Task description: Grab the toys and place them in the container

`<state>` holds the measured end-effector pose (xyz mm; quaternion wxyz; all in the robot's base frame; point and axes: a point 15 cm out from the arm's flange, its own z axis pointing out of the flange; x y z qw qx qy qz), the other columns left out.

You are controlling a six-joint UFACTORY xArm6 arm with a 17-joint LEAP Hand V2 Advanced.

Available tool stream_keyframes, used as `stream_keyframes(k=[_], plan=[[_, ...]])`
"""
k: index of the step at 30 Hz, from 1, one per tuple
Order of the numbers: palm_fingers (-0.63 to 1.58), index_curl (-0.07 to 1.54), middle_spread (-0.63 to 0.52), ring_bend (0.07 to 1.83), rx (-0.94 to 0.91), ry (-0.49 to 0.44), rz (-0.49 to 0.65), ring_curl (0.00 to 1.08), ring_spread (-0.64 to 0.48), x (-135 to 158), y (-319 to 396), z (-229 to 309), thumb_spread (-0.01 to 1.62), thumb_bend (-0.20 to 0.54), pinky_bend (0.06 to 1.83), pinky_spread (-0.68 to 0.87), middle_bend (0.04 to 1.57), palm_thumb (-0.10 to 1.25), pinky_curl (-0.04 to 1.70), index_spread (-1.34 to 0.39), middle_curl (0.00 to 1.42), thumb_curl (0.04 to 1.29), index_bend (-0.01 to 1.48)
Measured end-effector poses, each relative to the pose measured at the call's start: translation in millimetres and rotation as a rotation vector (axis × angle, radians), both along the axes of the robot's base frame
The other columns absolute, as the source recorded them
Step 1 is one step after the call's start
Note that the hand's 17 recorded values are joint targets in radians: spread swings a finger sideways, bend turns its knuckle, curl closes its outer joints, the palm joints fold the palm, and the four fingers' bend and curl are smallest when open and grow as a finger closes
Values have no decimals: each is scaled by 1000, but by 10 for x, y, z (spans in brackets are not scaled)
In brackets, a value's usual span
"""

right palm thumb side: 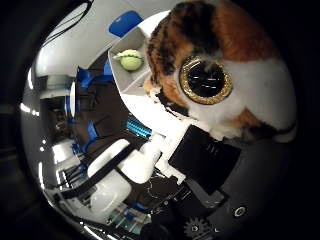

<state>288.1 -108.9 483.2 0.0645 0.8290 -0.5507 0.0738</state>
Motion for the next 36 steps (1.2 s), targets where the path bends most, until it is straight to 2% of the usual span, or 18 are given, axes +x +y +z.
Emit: stream_keyframes(k=[8,17,27,32,36], plan=[[1043,983,-245,1326,62,-22,47,879,-262,291,714,306,1146,-11,1201,-219,1172,1031,1158,-267,1095,503,1002],[1055,993,-248,1311,98,-30,94,883,-264,722,1625,333,1143,-12,1183,-225,1152,1031,1169,-271,1107,514,982],[1058,1002,-252,1305,98,-5,103,889,-266,1243,2385,-157,1143,-14,1167,-232,1145,1020,1191,-275,1117,517,974],[1049,1001,-254,1296,116,17,88,894,-268,1482,2652,-490,1195,-19,1163,-233,1128,931,1188,-279,1120,495,956],[1126,929,-242,1240,138,48,87,811,-253,1610,2857,-760,1216,-23,1049,-284,1059,852,1059,-279,1029,477,828]])
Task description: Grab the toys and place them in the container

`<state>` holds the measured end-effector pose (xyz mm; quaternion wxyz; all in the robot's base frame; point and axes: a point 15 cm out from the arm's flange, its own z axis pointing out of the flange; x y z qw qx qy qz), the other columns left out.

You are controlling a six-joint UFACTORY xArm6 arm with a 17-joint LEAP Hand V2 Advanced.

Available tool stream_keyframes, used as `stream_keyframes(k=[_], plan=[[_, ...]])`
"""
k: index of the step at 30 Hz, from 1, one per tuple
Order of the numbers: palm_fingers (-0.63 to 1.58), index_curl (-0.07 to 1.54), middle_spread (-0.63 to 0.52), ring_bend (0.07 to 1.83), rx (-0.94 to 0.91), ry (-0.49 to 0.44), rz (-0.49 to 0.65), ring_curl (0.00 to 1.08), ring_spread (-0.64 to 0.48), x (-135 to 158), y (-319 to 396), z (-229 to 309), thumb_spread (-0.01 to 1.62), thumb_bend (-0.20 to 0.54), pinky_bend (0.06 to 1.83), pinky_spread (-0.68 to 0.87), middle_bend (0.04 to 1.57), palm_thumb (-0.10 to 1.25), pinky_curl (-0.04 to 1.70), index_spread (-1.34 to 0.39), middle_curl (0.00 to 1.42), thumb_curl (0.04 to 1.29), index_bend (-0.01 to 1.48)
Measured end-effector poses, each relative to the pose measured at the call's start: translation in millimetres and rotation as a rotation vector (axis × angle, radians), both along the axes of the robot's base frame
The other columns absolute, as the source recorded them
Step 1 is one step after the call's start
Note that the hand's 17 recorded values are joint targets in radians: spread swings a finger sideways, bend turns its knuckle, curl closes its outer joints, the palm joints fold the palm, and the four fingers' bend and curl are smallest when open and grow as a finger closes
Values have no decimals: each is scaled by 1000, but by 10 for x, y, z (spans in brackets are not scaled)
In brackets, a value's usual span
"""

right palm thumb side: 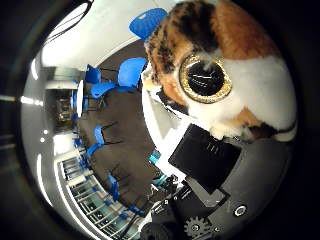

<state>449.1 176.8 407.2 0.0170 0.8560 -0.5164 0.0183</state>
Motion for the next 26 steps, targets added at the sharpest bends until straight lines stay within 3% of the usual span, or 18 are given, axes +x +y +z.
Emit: stream_keyframes(k=[2,3,4,5,8,10,14,21,26], plan=[[979,841,-247,1189,-8,28,-1,711,-256,-27,61,-96,1212,-26,980,-421,939,783,917,-308,900,462,488],[896,820,-253,1179,-14,39,2,691,-266,-48,75,-129,1220,-24,994,-464,856,767,885,-324,864,454,393],[609,787,-262,1141,-20,54,5,680,-265,-82,81,-151,1233,-22,1057,-491,660,753,877,-362,804,441,296],[309,736,-231,1039,-29,74,6,640,-233,-118,76,-182,1242,-22,1023,-433,485,732,873,-407,730,427,265],[77,609,-108,785,-45,115,14,502,-86,-209,56,-227,1233,-18,882,-182,294,714,819,-465,587,398,255],[3,544,-43,627,-45,115,19,418,40,-208,51,-223,1206,-17,789,74,271,721,762,-470,529,387,232],[-43,442,56,435,-41,105,33,319,174,-242,29,-139,1152,-20,634,390,198,721,613,-475,440,379,175],[-36,336,88,313,-25,79,19,266,231,-318,-117,84,1096,-20,498,479,169,749,455,-468,337,374,160],[17,319,90,266,-22,75,-13,253,235,-607,-371,420,1099,-22,458,473,185,743,397,-450,313,355,182]])
